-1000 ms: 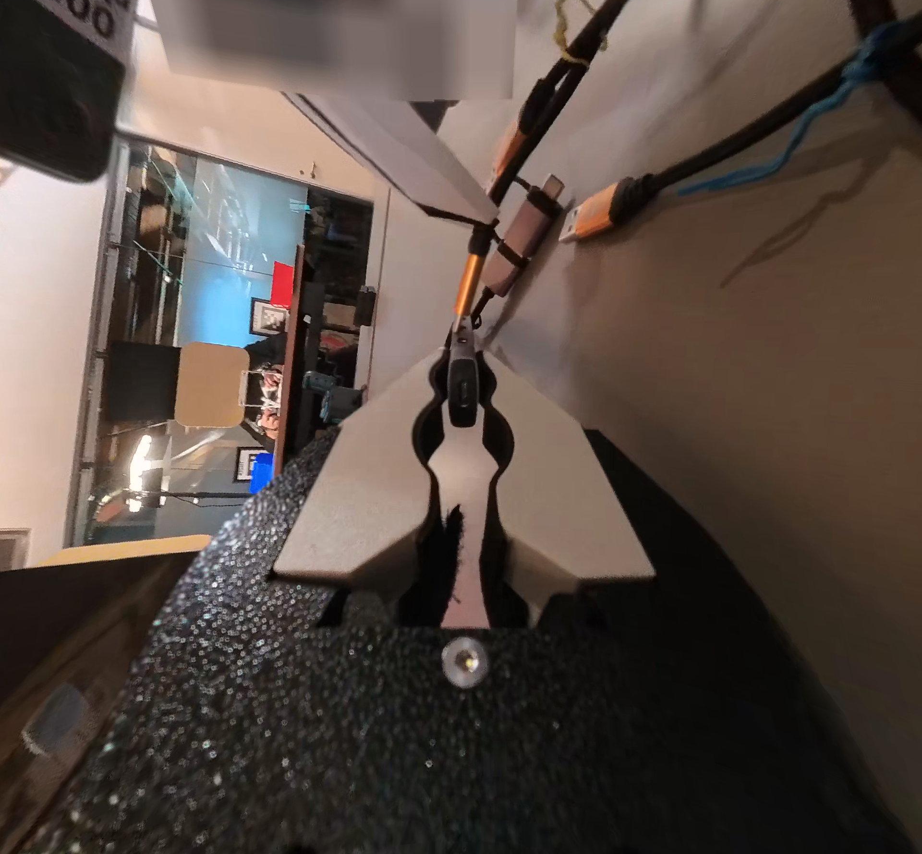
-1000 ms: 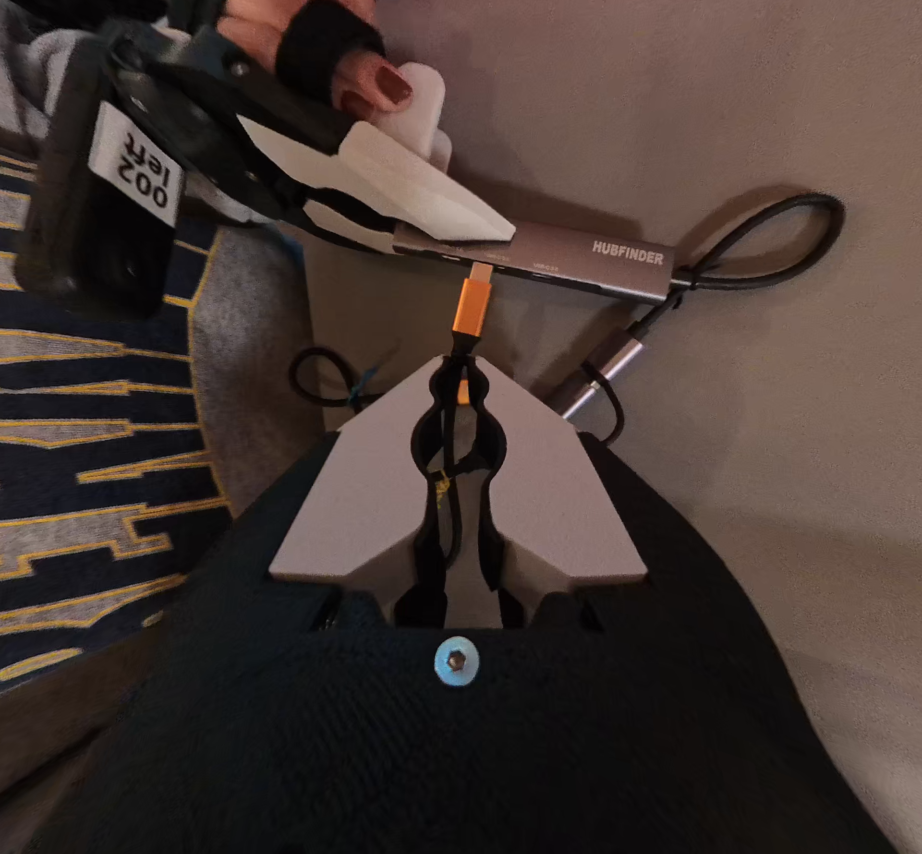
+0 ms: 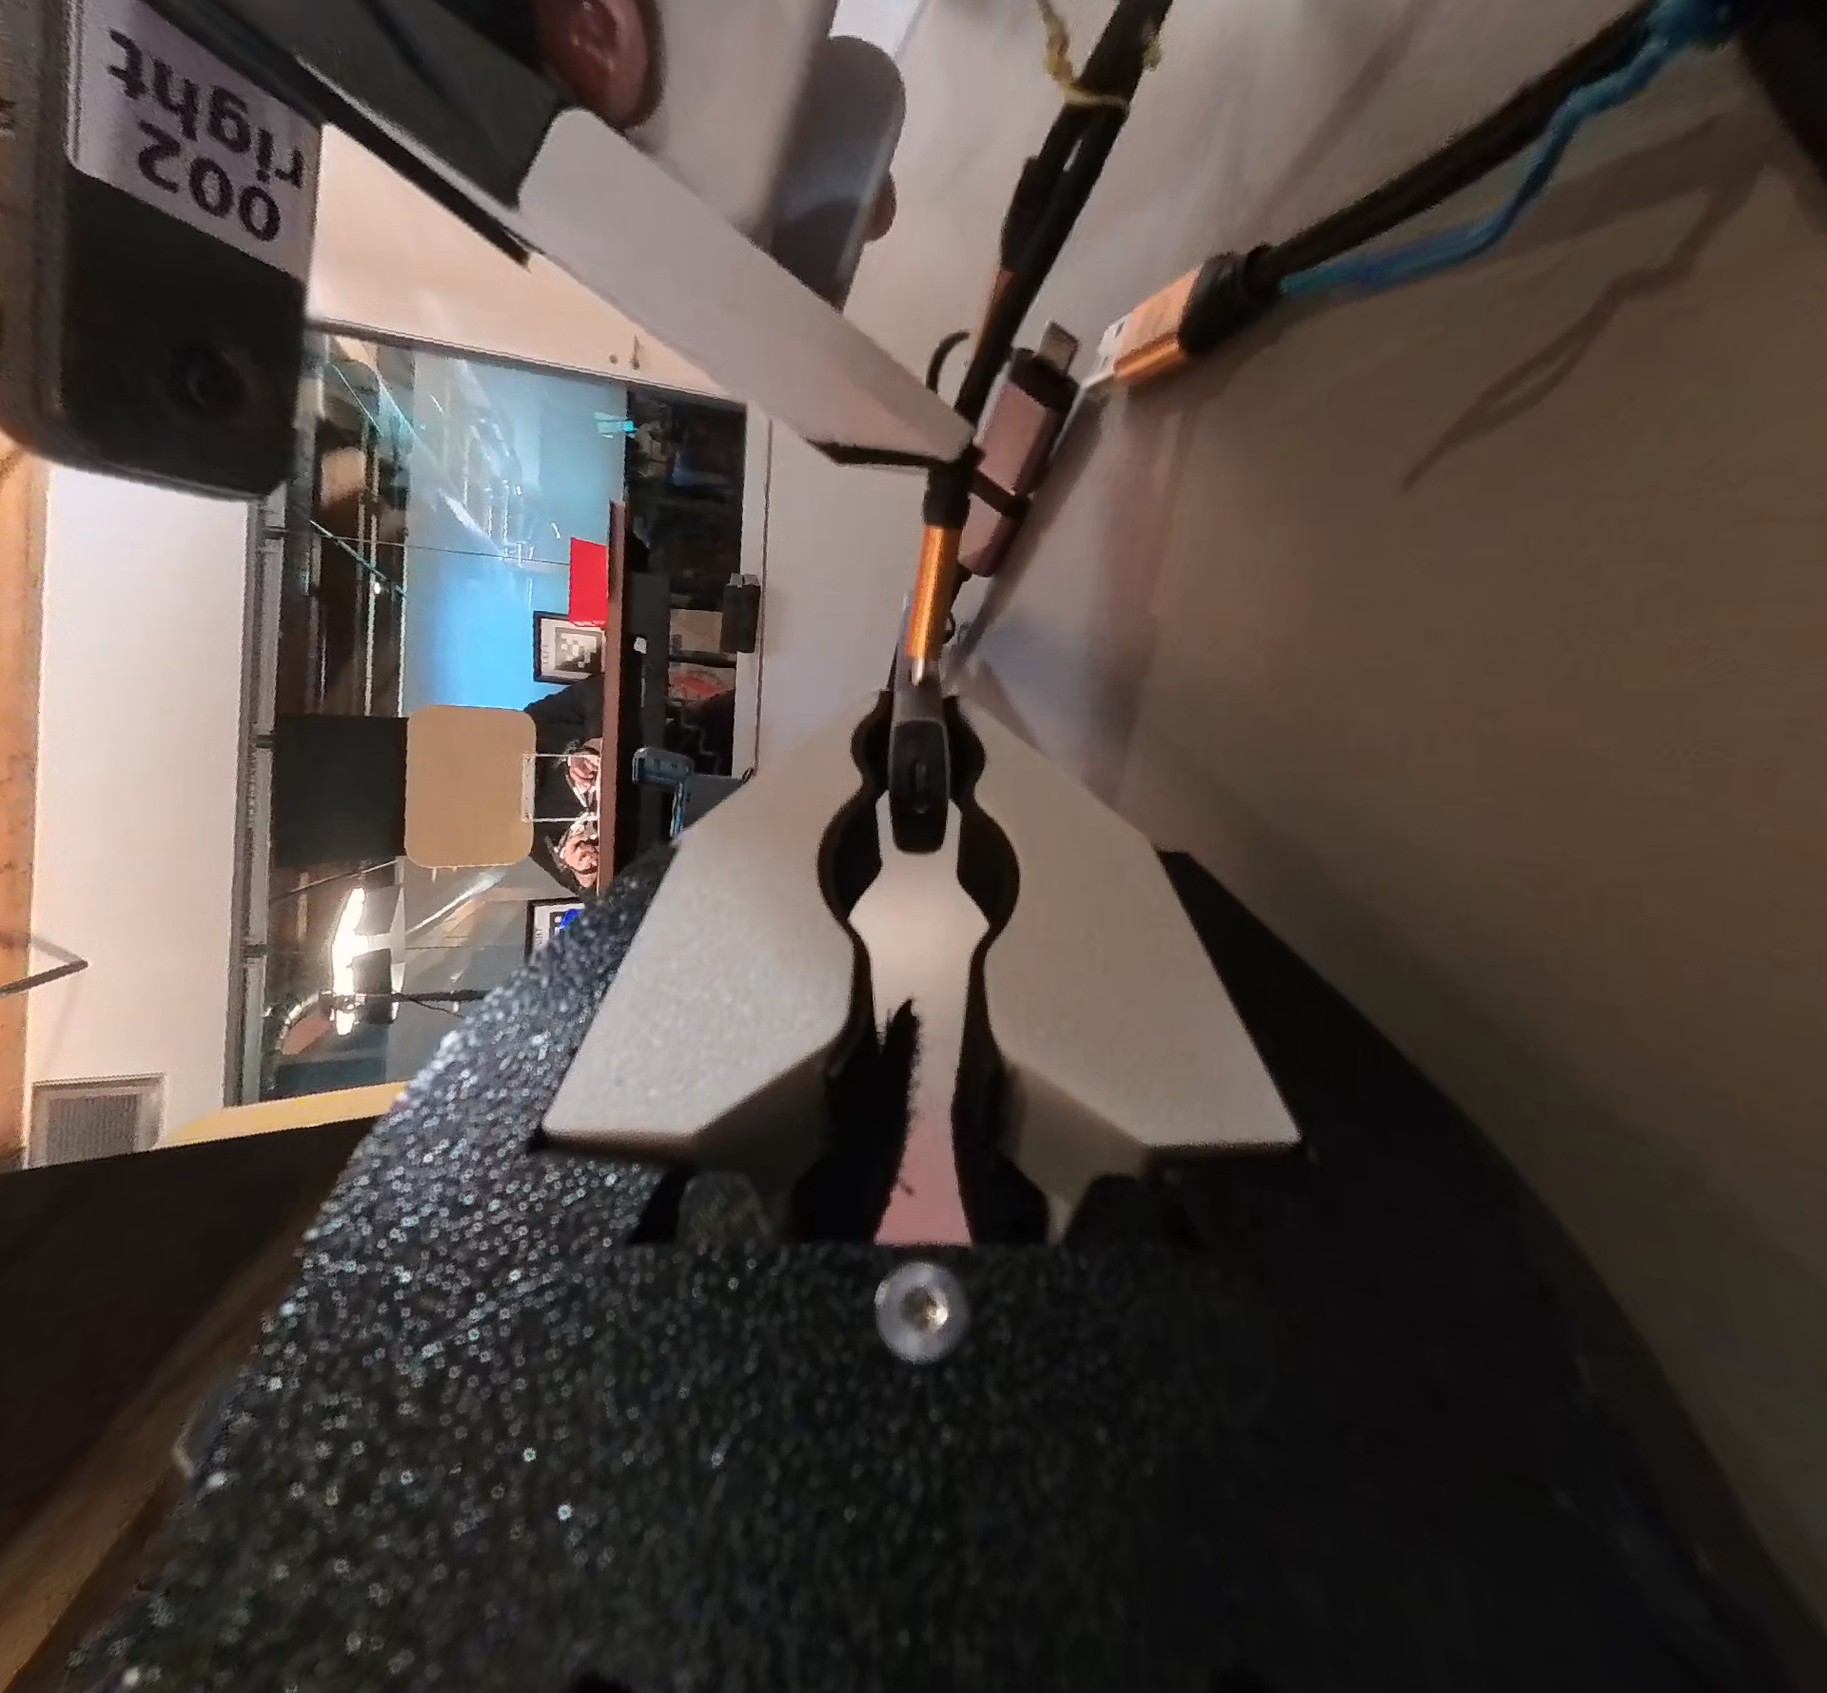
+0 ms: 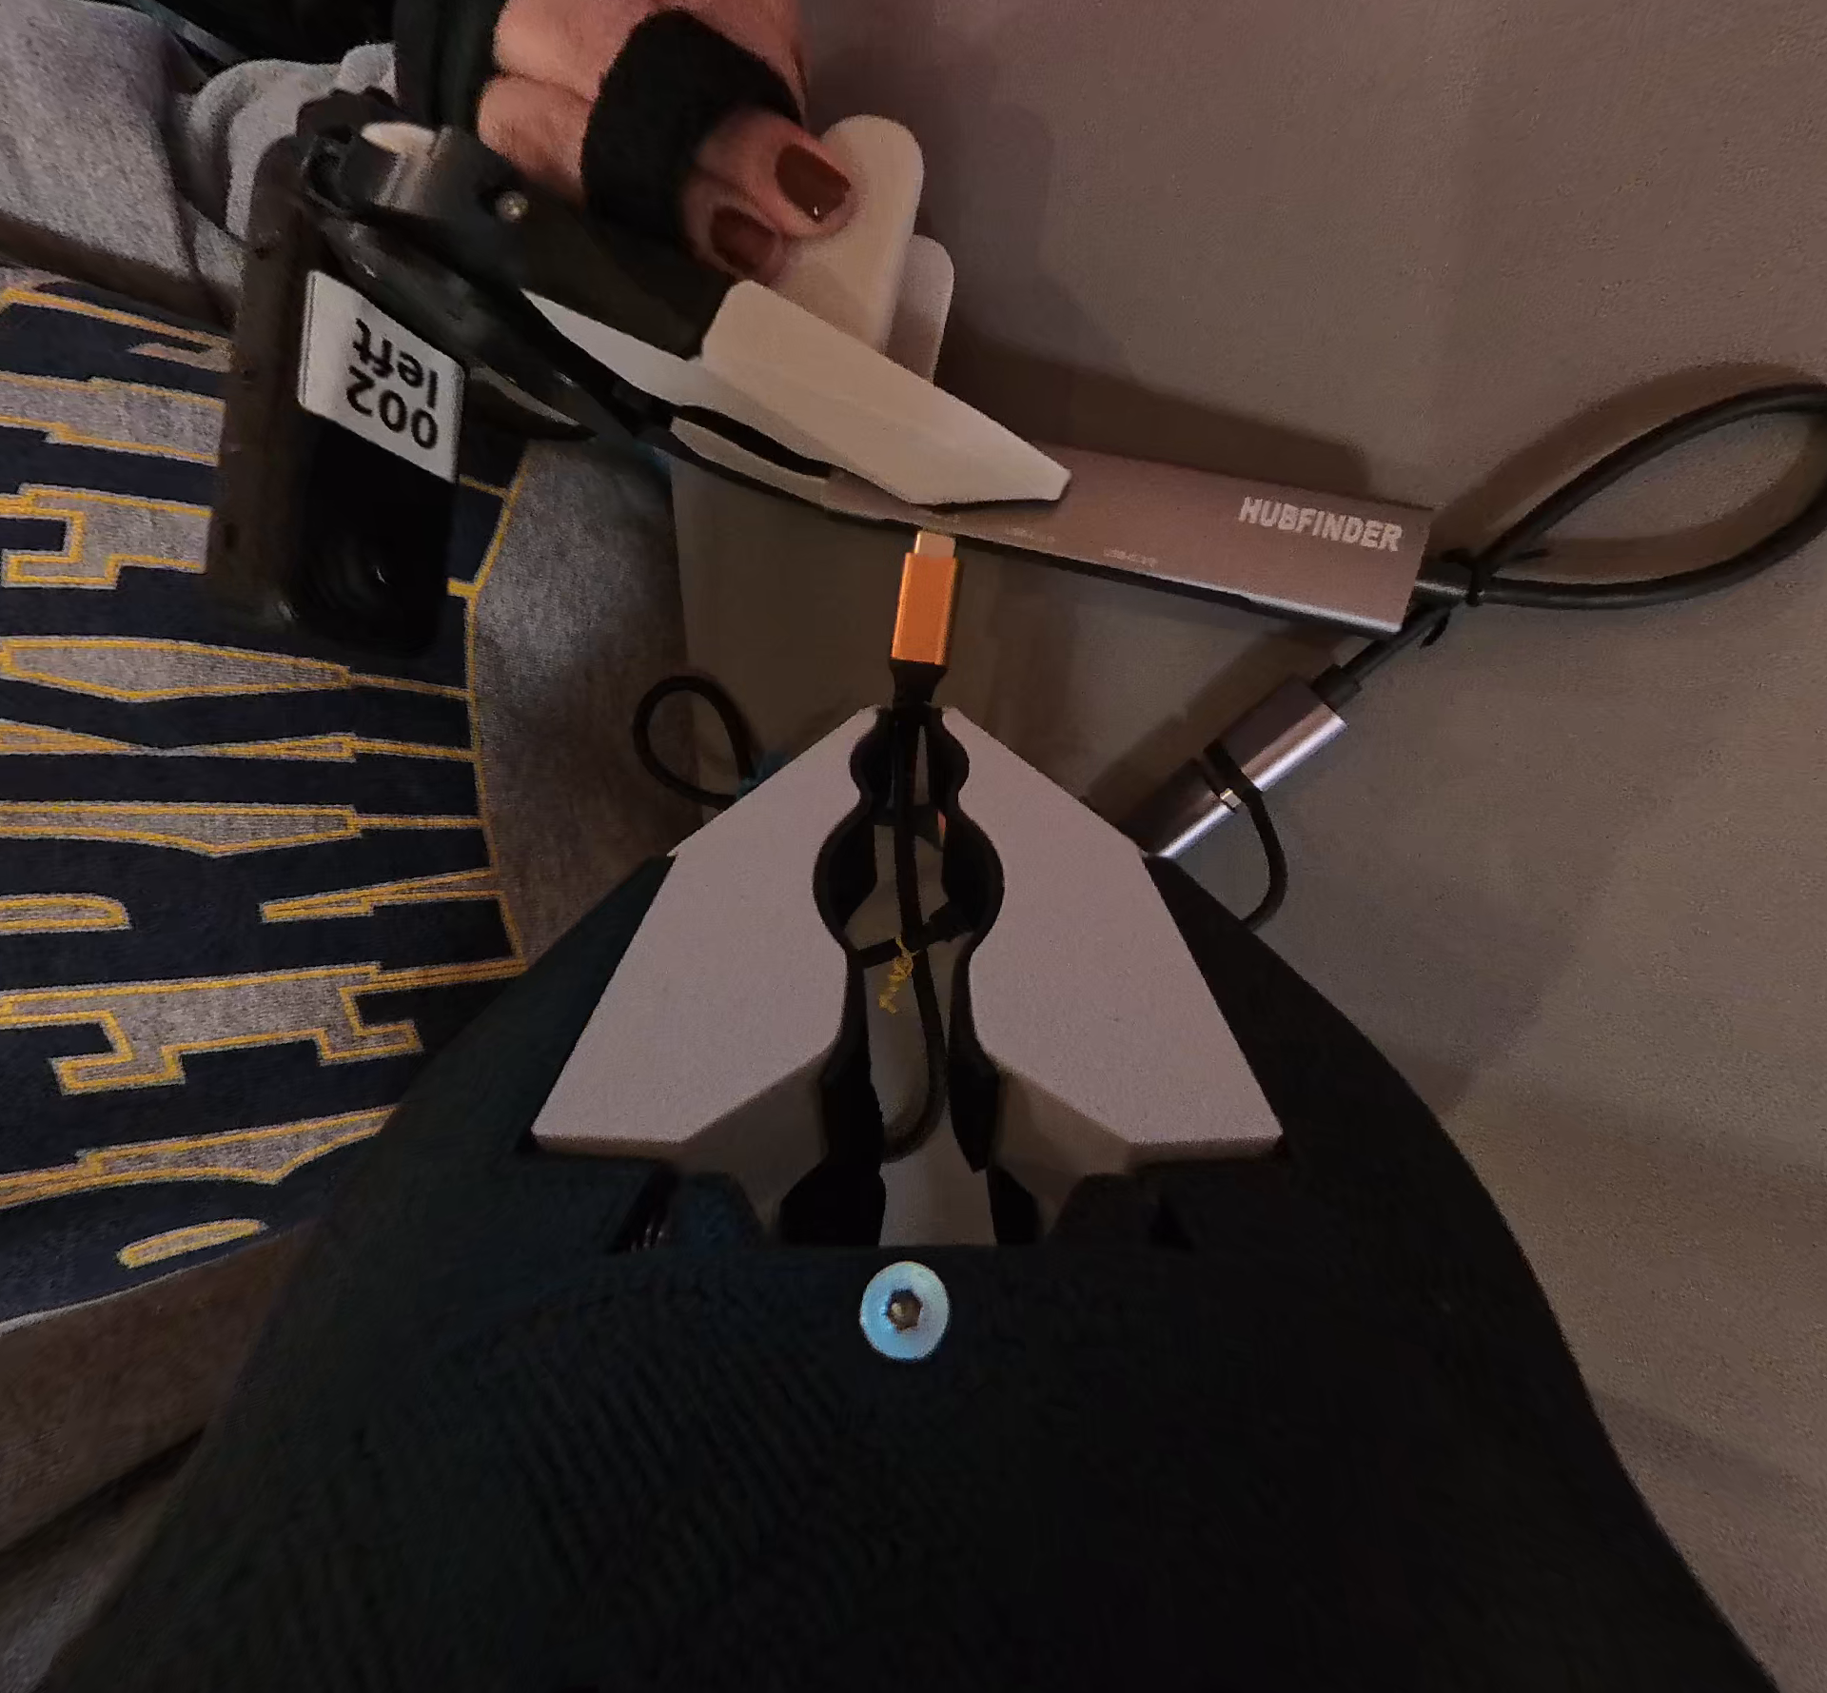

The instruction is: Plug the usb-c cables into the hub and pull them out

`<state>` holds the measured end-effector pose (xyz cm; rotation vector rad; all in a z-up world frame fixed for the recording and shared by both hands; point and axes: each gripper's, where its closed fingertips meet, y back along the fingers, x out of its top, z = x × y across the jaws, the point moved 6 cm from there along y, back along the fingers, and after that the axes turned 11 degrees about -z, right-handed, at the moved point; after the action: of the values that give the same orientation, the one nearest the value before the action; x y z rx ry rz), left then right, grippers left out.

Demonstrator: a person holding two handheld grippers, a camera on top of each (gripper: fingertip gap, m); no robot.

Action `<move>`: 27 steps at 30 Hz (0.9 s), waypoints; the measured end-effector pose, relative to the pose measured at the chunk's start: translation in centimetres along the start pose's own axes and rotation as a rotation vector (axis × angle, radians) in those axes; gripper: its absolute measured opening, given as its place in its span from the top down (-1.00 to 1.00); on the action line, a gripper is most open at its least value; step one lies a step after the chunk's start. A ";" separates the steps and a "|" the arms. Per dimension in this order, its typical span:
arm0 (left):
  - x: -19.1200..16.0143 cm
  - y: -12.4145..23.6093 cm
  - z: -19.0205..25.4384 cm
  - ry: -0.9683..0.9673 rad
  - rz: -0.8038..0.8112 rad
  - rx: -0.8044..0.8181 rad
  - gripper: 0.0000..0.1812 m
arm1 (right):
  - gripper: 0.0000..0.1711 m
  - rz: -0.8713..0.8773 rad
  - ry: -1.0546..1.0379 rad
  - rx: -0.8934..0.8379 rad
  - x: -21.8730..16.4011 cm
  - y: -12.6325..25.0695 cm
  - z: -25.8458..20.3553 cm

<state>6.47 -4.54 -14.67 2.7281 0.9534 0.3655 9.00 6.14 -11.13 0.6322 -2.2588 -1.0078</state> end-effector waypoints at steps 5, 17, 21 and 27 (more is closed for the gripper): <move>-0.6 -0.1 -0.2 0.026 -0.063 -0.001 0.92 | 0.95 0.056 0.019 -0.050 0.4 -0.3 -0.3; -1.2 -0.4 -0.3 0.089 -0.154 -0.012 0.93 | 0.96 0.256 0.007 -0.266 0.3 -0.4 -0.3; -1.5 -0.4 -0.3 0.096 -0.184 -0.019 0.93 | 0.96 0.266 0.050 -0.304 1.0 -0.7 -1.1; -1.9 -0.5 -0.4 0.155 -0.206 -0.040 0.93 | 0.96 0.317 0.057 -0.329 1.9 -0.3 -1.2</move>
<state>4.62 -5.31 -14.74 2.5648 1.2404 0.5562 8.48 4.19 -10.06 0.1539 -1.9989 -1.1447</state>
